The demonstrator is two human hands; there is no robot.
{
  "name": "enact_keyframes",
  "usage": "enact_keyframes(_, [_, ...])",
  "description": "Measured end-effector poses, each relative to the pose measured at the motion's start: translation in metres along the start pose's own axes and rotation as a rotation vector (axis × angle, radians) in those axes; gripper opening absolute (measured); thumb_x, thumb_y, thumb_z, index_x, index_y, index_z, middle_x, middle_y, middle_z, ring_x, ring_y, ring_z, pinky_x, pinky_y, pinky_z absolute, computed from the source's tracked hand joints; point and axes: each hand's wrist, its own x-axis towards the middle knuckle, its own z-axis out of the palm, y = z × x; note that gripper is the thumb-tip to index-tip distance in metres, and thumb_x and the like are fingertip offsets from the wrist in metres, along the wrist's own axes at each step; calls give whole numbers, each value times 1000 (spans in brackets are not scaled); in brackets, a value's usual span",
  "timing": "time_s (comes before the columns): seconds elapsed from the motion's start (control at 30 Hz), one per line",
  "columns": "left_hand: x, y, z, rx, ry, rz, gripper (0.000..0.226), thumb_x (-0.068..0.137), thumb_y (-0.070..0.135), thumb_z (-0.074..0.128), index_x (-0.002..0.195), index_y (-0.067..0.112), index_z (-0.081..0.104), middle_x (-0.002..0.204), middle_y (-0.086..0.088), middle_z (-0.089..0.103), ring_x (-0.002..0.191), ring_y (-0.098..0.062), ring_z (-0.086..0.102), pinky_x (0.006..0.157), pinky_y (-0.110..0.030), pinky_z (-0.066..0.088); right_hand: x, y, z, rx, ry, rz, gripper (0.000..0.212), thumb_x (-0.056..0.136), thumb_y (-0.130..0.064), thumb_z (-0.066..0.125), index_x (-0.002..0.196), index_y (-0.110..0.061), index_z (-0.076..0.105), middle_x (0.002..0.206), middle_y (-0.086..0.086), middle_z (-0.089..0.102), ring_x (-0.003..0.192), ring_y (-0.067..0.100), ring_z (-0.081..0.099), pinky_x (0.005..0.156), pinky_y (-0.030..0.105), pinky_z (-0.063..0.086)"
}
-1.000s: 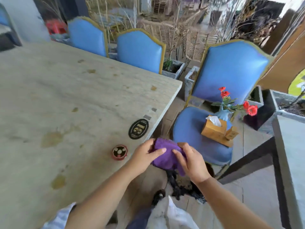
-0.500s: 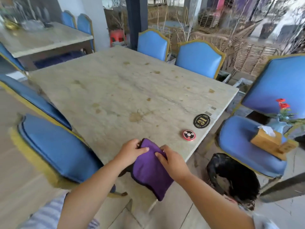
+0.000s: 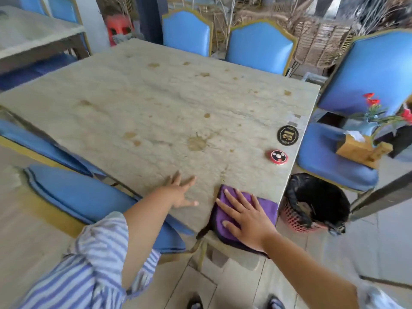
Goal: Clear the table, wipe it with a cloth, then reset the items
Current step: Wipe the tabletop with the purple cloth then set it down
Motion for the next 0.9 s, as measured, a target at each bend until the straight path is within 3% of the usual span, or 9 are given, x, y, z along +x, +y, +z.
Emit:
enact_keyframes(0.1, [1,-2,5,19,6,3,83,90,63,37,143,40,-21,153,-9,-31,143,-36,-18,116,-55,1,1,13,0,96,-24,51,73,79,-73,-7,145,-45,3,153,-20,-5,146,15,-2,115,45,0])
enact_keyframes(0.2, [-1,-2,4,28,10,32,76,94,57,34,144,39,-21,151,-9,-33,143,-33,-22,115,-54,-5,30,-2,-2,121,22,320,79,74,-69,-9,147,-40,-2,157,-13,-9,146,17,-7,115,49,-2])
enact_keyframes(0.27, [-1,-3,3,8,9,31,68,98,50,30,144,40,-18,152,-8,-32,143,-31,-22,115,-52,-6,38,-27,-2,150,27,378,79,74,-64,-7,148,-36,-2,157,-9,-10,146,21,-9,114,53,-3])
enact_keyframes(0.4, [-5,-6,-1,-81,8,51,55,101,44,21,146,43,-11,154,-5,-30,143,-28,-22,116,-51,-8,-1,-49,6,136,9,98,68,86,-69,9,147,-40,0,155,-13,-10,145,20,-10,115,50,-7])
enact_keyframes(0.47, [-5,-7,-1,-95,3,60,54,101,44,19,146,43,-11,153,-4,-30,143,-29,-22,115,-51,-9,-14,-35,5,107,-18,56,70,81,-73,4,145,-45,-3,154,-19,-11,144,12,-14,117,47,-7])
enact_keyframes(0.57, [-5,-6,0,-95,-7,52,55,101,46,18,146,42,-12,153,-5,-30,143,-29,-23,114,-52,-9,11,-18,1,106,-9,231,77,75,-78,-4,145,-44,-6,153,-20,-13,145,12,-10,116,45,-5])
enact_keyframes(0.67, [-1,-6,1,-114,-10,45,55,100,47,19,146,42,-12,153,-5,-31,142,-30,-24,114,-52,-10,42,-35,5,172,43,449,68,89,-64,15,148,-36,-4,156,-11,-12,146,16,-11,115,51,-5])
enact_keyframes(0.83, [-5,-7,-2,-134,-15,68,54,100,47,16,145,42,-12,152,-6,-32,141,-30,-25,113,-53,-11,-5,-54,5,161,14,106,71,85,-69,15,147,-40,-1,155,-17,-9,144,11,-13,117,50,-3])
enact_keyframes(0.9, [-5,-7,-3,-138,-30,74,54,100,47,15,144,43,-14,151,-6,-34,141,-31,-27,113,-54,-12,-11,-35,2,149,-11,91,75,82,-73,15,147,-40,-1,154,-20,-8,143,6,-12,118,47,-3])
